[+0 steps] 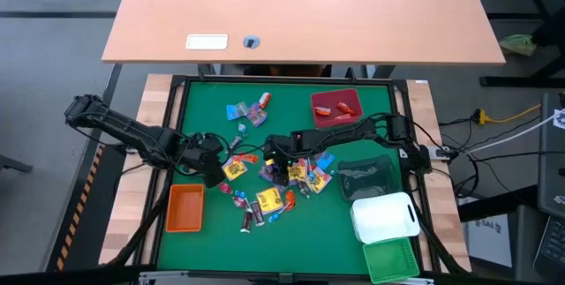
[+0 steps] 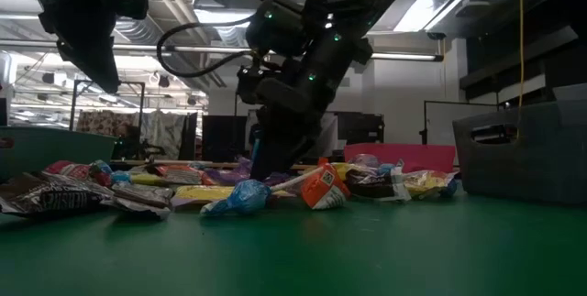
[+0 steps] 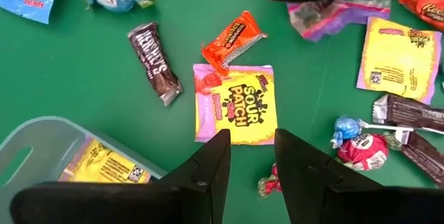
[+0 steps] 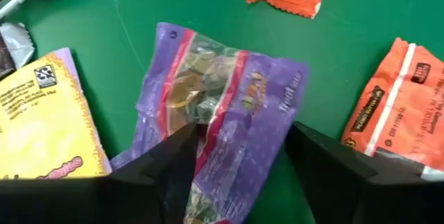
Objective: Sort candy
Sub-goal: Put the violet candy into the black bin, then put the pink candy into the orange bin
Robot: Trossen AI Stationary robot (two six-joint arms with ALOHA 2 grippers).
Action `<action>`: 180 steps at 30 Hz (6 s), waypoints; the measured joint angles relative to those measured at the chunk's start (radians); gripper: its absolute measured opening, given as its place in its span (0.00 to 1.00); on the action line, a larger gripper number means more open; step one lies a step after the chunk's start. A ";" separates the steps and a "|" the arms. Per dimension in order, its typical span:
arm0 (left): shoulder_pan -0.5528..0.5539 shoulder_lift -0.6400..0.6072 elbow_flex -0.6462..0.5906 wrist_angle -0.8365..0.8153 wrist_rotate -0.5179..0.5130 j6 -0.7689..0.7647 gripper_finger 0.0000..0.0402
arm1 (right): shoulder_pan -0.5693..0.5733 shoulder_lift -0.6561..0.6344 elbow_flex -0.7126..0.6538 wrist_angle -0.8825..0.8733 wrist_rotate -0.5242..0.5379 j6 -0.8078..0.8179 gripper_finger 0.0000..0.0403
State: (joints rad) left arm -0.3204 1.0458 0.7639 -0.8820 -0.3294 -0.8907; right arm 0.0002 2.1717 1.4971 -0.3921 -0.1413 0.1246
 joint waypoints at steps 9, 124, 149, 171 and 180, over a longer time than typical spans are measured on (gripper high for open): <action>-0.004 0.000 0.000 0.101 0.001 0.125 0.25 | -0.002 -0.011 -0.003 -0.010 0.006 -0.002 0.06; -0.232 0.528 0.000 0.511 0.075 0.584 0.52 | 0.261 -0.422 -0.188 -1.178 0.246 0.131 0.47; -0.232 0.552 0.000 0.518 0.087 0.579 0.25 | 0.261 -0.489 -0.185 -1.175 0.315 0.096 0.47; -0.232 0.552 0.412 0.150 0.100 0.525 0.23 | 0.261 -0.741 -0.185 -0.762 0.444 0.053 0.47; -0.253 0.550 0.583 -0.203 0.225 0.190 0.23 | 0.261 -0.717 -0.254 -0.408 0.335 -0.144 0.47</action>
State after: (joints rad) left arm -0.5732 1.5962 1.3472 -1.0847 -0.1040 -0.7004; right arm 0.2615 1.4543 1.2428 -0.8001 0.1934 -0.0195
